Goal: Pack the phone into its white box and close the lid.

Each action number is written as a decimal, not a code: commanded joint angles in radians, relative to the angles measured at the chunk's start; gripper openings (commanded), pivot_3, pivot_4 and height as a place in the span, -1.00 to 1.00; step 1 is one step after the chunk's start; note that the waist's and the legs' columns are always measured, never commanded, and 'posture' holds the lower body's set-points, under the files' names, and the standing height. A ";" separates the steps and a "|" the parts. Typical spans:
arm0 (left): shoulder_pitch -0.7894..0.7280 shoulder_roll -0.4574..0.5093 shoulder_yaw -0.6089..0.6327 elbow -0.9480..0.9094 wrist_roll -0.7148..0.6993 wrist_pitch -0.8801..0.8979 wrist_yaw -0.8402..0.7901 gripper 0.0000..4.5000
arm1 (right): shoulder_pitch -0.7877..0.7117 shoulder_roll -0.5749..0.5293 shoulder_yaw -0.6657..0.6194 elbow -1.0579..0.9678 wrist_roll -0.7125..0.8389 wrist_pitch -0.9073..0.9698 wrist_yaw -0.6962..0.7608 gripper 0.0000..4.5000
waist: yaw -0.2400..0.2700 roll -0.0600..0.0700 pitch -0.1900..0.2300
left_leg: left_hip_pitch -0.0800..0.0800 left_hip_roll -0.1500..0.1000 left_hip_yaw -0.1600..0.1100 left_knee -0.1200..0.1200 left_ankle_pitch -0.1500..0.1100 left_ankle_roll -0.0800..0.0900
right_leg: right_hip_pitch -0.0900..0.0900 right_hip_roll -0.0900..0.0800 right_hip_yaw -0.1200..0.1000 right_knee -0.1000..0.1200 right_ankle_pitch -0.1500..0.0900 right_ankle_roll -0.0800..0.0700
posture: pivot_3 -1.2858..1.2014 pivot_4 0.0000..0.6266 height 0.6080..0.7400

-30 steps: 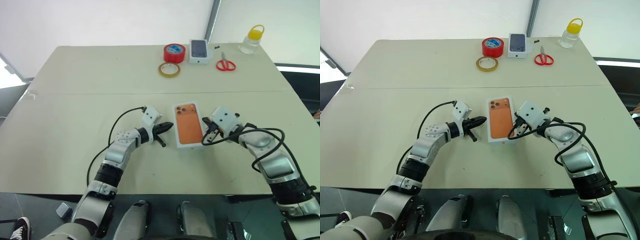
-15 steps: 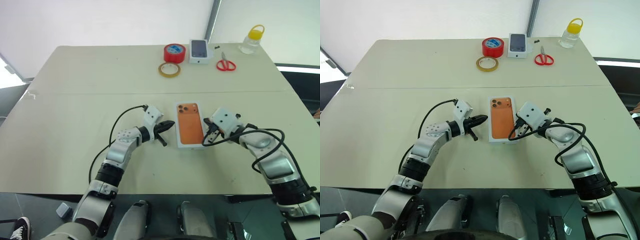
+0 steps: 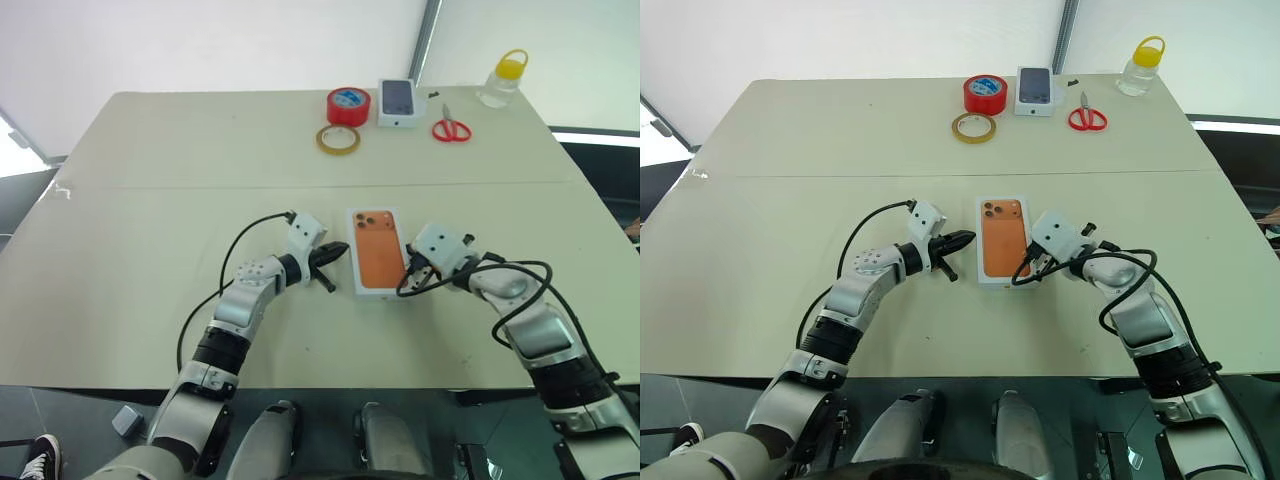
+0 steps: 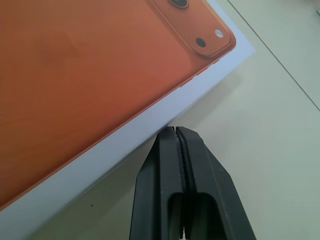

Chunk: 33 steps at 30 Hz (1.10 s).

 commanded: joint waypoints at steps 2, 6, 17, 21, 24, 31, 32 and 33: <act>-0.011 0.016 0.051 -0.047 -0.032 -0.004 0.010 -1.00 | -0.057 -0.010 -0.065 0.005 0.003 -0.023 -0.015 -0.98 | -0.002 0.000 0.000 | 0.000 0.000 0.000 0.000 0.000 0.000 | 0.000 0.000 0.000 0.000 0.000 0.000 | 0.03 -0.52 1.00; -0.092 0.010 0.115 -0.026 -0.064 -0.020 0.047 -1.00 | -0.125 0.017 -0.155 0.025 0.082 -0.002 -0.017 -0.98 | 0.000 0.000 0.000 | 0.000 0.000 0.000 0.000 0.000 0.000 | 0.000 0.000 0.000 0.000 0.000 0.000 | 0.03 -0.52 1.00; -0.281 -0.063 -0.017 0.394 0.132 -0.184 0.092 -1.00 | -0.104 0.062 0.001 0.061 0.005 -0.026 0.019 -0.98 | -0.003 -0.001 0.000 | 0.000 -0.001 0.000 0.002 0.000 0.000 | 0.001 0.000 -0.002 0.000 0.000 0.001 | 0.03 -0.52 1.00; -0.237 -0.055 -0.046 0.396 0.144 -0.162 0.048 -1.00 | -0.047 0.045 0.037 0.033 -0.047 -0.033 0.011 -0.98 | -0.005 0.001 -0.003 | 0.003 0.000 0.001 0.002 0.000 0.000 | 0.003 0.000 -0.001 0.001 0.000 0.001 | 0.03 -0.52 1.00; -0.206 -0.048 -0.018 0.306 0.102 -0.121 0.013 -1.00 | -0.040 0.059 -0.021 -0.016 -0.003 -0.010 0.009 -0.98 | -0.004 0.000 -0.003 | 0.004 0.000 0.000 0.002 -0.003 0.005 | 0.005 0.001 -0.001 0.001 0.000 0.001 | 0.03 -0.52 1.00; -0.087 0.001 0.013 -0.124 -0.055 0.076 -0.082 -1.00 | 0.032 0.045 -0.173 -0.227 0.191 0.090 0.085 -0.98 | -0.001 0.000 -0.002 | -0.001 0.000 0.000 0.003 0.000 0.000 | 0.000 0.000 0.000 0.001 0.000 0.001 | 0.03 -0.52 1.00; -0.073 0.007 0.008 -0.153 -0.056 0.071 -0.084 -1.00 | 0.046 0.044 -0.184 -0.243 0.209 0.100 0.093 -0.98 | 0.000 0.000 -0.002 | -0.001 0.000 0.000 0.003 0.000 0.000 | 0.000 0.000 0.000 0.001 0.000 0.001 | 0.03 -0.52 1.00; -0.060 0.009 0.005 -0.179 -0.071 0.081 -0.094 -1.00 | 0.057 0.046 -0.194 -0.254 0.231 0.121 0.097 -0.98 | 0.001 0.000 -0.002 | -0.001 0.000 0.000 0.003 0.000 0.000 | 0.000 0.000 0.000 0.001 0.000 0.001 | 0.03 -0.52 1.00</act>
